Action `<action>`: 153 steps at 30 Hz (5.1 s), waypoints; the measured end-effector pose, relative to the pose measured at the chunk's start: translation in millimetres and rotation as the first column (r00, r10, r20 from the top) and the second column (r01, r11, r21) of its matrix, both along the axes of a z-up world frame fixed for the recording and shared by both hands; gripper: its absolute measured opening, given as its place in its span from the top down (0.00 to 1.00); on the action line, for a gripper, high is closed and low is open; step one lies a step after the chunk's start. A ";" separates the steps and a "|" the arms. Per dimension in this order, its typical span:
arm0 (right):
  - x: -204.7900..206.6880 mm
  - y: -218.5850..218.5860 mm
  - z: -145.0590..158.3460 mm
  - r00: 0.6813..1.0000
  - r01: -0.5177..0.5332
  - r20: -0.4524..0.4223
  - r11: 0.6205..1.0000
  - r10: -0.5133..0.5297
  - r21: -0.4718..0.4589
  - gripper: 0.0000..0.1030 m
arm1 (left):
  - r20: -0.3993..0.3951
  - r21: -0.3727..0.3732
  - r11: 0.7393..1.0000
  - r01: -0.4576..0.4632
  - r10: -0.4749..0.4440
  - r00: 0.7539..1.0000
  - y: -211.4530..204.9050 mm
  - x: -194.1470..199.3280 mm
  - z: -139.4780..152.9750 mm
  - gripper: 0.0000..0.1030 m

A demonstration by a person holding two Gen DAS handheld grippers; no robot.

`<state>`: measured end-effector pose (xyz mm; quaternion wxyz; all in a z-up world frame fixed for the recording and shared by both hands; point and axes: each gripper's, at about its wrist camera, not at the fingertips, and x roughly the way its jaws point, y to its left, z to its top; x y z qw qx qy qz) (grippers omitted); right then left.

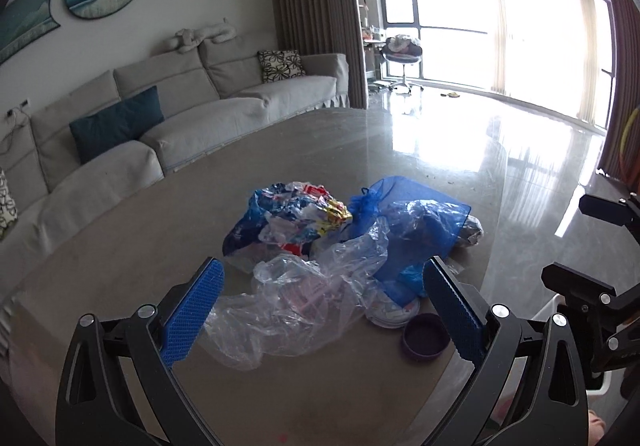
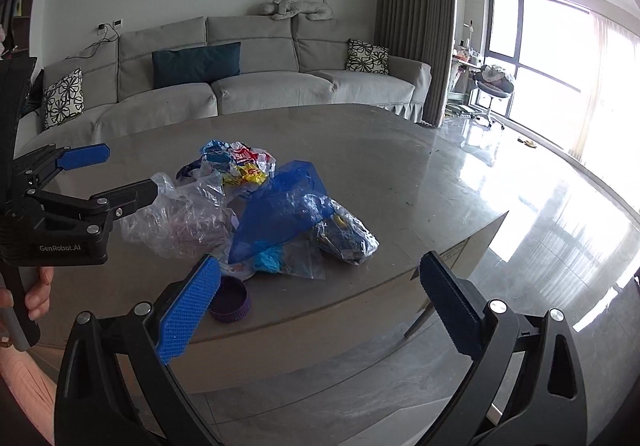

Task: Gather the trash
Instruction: 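Move both tools back to the coffee table trash, then grasp the clear plastic bag with the left gripper while the right grasps the blue mesh bag, then carry the plastic bag and blue mesh bag over the trash bin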

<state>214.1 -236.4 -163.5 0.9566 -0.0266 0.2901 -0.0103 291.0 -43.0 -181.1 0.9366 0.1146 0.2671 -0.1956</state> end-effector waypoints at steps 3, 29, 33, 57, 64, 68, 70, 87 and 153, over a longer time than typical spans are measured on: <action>15.6 6.7 0.7 1.000 -0.015 -0.002 1.000 0.015 0.013 0.04 | -0.020 -0.018 0.999 -0.039 0.039 0.999 9.6 14.3 -5.6 0.05; 43.3 14.4 -13.1 0.999 -0.031 -0.036 0.999 0.031 0.007 0.04 | -0.258 -0.032 0.987 -0.158 0.144 0.955 22.6 58.1 -71.1 0.82; 49.4 12.1 -17.5 0.999 -0.027 -0.045 1.000 0.028 0.015 0.04 | -0.121 -0.018 0.984 -0.176 0.173 0.978 22.4 32.5 -44.5 0.85; 118.7 41.3 -61.9 0.980 -0.053 -0.193 0.998 0.047 -0.023 0.04 | -0.002 -0.012 0.973 -0.232 0.232 0.973 35.0 22.7 -8.7 0.87; 129.6 47.7 -73.4 0.971 -0.044 -0.236 0.999 0.047 0.020 0.99 | -0.019 -0.008 0.973 -0.232 0.232 0.973 37.8 29.2 -7.1 0.87; 130.4 41.5 -76.5 0.961 -0.038 -0.271 0.995 0.061 0.089 0.99 | -0.032 -0.016 0.972 -0.236 0.236 0.971 40.9 33.0 -6.0 0.87; 124.7 44.0 -71.0 0.963 -0.059 -0.256 0.994 0.082 0.095 0.99 | -0.031 -0.020 0.971 -0.237 0.236 0.971 40.5 33.4 -5.1 0.87; 57.6 46.7 45.8 0.990 -0.144 0.022 0.984 0.142 0.102 1.00 | 0.003 -0.049 0.975 -0.218 0.218 0.976 43.7 18.9 -3.6 0.87; -235.9 -147.1 18.1 0.901 0.424 0.052 0.900 -0.431 0.099 0.99 | -0.119 0.126 0.648 0.751 -0.742 0.660 -287.9 -219.5 -43.4 0.86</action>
